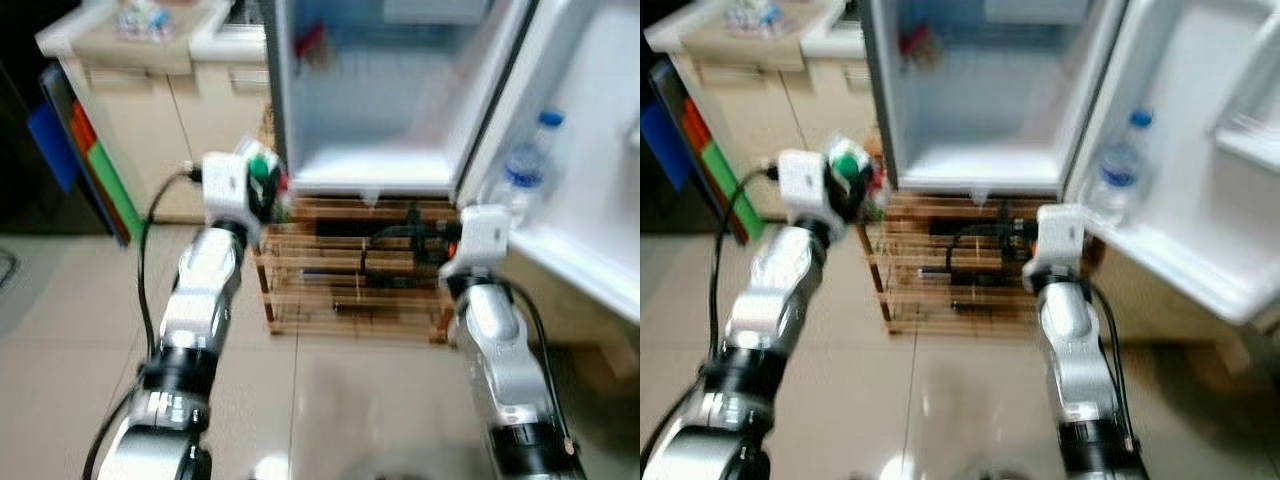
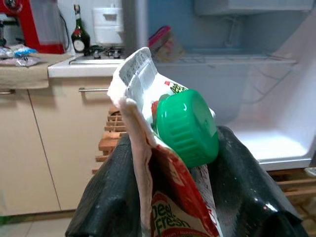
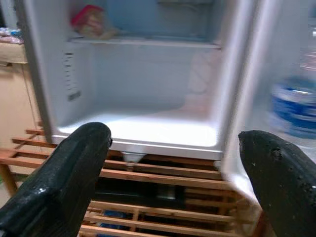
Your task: Restocking fridge
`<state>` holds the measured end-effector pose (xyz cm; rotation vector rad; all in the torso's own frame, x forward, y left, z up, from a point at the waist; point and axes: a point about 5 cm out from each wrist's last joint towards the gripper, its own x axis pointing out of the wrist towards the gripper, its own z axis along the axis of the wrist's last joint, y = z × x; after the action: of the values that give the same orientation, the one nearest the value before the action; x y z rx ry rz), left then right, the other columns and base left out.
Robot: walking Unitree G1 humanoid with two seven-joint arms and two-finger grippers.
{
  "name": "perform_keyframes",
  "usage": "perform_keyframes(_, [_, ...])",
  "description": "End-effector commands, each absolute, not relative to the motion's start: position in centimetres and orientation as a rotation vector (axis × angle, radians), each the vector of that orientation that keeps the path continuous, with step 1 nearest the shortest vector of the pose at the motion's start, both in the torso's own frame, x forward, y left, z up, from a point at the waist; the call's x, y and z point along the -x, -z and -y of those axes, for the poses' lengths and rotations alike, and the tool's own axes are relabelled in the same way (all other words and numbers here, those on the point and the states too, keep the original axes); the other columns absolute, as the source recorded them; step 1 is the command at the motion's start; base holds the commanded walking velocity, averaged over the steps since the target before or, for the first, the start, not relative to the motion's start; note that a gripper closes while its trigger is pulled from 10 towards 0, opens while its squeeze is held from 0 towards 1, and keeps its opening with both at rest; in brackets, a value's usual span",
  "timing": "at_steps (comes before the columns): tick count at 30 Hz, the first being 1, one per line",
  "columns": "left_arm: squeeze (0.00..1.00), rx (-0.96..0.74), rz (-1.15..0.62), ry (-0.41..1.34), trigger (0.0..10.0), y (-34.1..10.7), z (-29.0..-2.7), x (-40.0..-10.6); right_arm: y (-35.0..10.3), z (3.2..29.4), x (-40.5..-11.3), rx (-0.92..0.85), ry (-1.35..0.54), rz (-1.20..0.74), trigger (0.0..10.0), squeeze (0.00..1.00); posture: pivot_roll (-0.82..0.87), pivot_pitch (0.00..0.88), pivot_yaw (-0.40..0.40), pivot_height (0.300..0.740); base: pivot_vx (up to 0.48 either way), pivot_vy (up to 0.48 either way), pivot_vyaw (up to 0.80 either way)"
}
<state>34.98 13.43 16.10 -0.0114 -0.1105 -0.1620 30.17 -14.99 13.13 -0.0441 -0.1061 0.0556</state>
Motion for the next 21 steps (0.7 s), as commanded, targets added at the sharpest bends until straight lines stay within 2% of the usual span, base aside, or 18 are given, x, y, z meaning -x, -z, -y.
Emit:
perform_keyframes(1, [0.0, 0.012, 0.115, 0.175, 10.0, -16.4, -12.6, -35.2, -13.2, 15.7, -30.1, 0.061, -0.031, 0.108, 10.0, 0.0, -0.11, 0.0, 0.049, 0.74, 0.0, 0.0, 0.0])
perform_keyframes(11, [0.0, 0.009, 0.208, 0.223, 10.0, -17.9, -11.9, -34.8, -13.4, 15.6, -30.1, 0.058, -0.04, 0.122, 10.0, 0.0, -0.11, 0.0, 0.048, 0.74, 0.0, 0.0, 0.0])
perform_keyframes(20, [0.0, 0.009, 0.198, 0.201, 10.0, -17.8, -12.2, -34.9, -13.4, 15.6, -30.2, 0.063, -0.051, 0.122, 10.0, 0.0, -0.11, 0.0, 0.046, 0.74, 0.421, 0.0, 0.0])
perform_keyframes(21, [0.0, 0.053, 0.198, 0.202, 10.0, -17.9, -12.1, -34.9, -13.4, 15.6, -30.2, 0.064, -0.053, 0.122, 10.0, 0.0, -0.11, 0.0, 0.044, 0.74, 0.431, 0.0, 0.0])
